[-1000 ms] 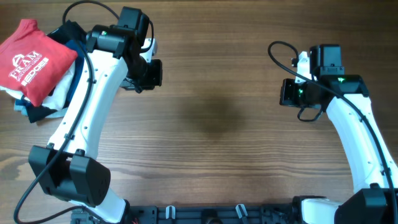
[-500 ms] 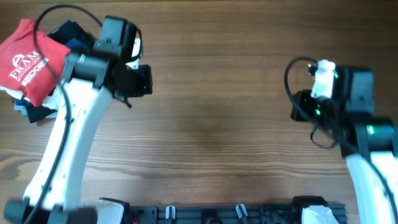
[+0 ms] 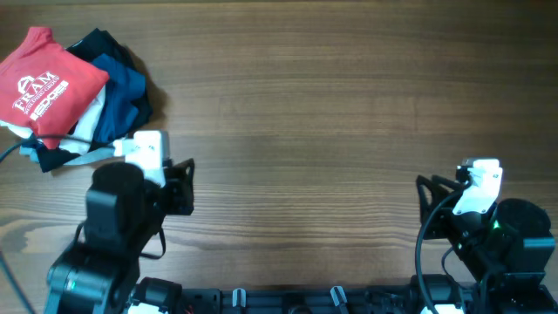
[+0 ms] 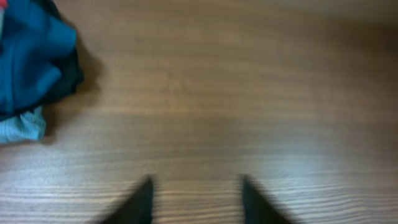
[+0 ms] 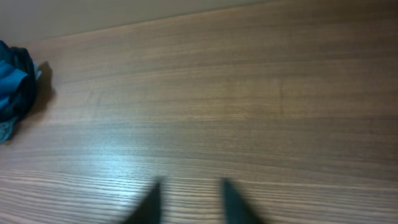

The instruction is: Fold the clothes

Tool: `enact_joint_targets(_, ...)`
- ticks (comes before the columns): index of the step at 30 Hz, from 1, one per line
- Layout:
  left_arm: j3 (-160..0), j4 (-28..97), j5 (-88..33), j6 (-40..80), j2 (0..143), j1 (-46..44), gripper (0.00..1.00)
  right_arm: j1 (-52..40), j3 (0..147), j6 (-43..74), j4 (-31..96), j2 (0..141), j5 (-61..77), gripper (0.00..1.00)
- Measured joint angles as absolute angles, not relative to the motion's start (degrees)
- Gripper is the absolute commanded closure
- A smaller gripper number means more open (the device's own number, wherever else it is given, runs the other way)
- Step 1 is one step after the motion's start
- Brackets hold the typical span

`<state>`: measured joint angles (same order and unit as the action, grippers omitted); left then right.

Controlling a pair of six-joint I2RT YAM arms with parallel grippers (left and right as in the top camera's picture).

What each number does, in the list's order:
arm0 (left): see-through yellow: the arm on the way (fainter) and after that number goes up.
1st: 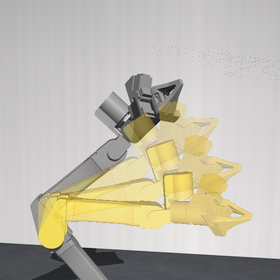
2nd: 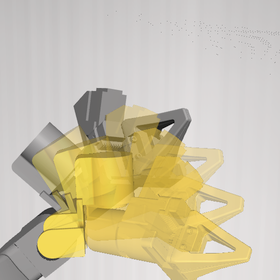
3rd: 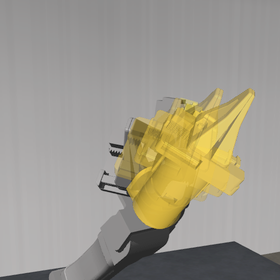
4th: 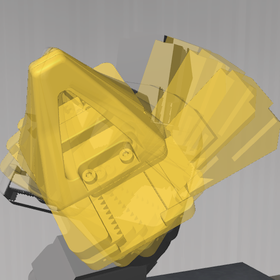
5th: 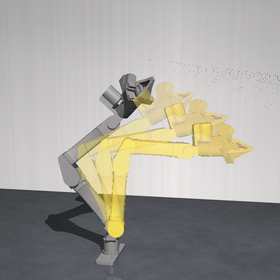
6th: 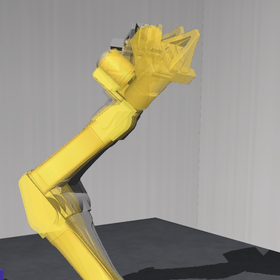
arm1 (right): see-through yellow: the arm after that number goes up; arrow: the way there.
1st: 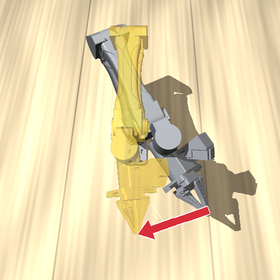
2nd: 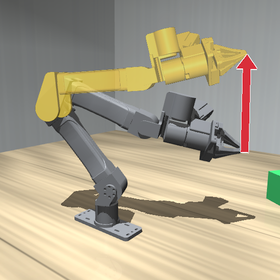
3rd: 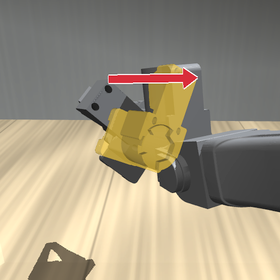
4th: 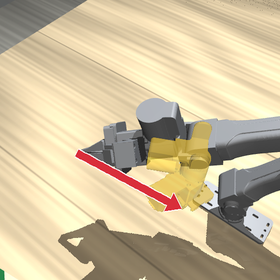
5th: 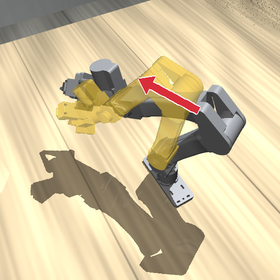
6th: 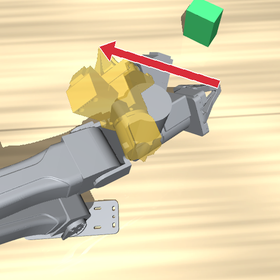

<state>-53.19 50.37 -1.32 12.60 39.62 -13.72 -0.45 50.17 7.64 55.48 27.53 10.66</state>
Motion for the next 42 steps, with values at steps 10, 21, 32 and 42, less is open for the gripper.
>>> enact_joint_targets(10, -53.1, 51.5, -1.3, 12.7, 36.7, -13.7, 0.0, -0.4, 50.2, 7.6, 59.2, 27.5, 10.5, 0.0)
enact_joint_targets(21, -53.0, 54.0, -1.3, 12.7, 36.8, -13.7, 0.0, -0.4, 50.2, 7.6, 59.2, 27.5, 10.5, 0.0)
enact_joint_targets(32, -53.0, 54.0, -1.3, 12.7, 36.8, -13.7, 0.0, -0.5, 50.0, 7.4, 56.4, 27.5, 8.0, 0.0)
enact_joint_targets(42, -52.8, 54.0, -1.3, 12.7, 36.7, -13.7, 0.0, -4.1, 32.6, -1.0, 27.2, 17.7, 8.1, 0.0)
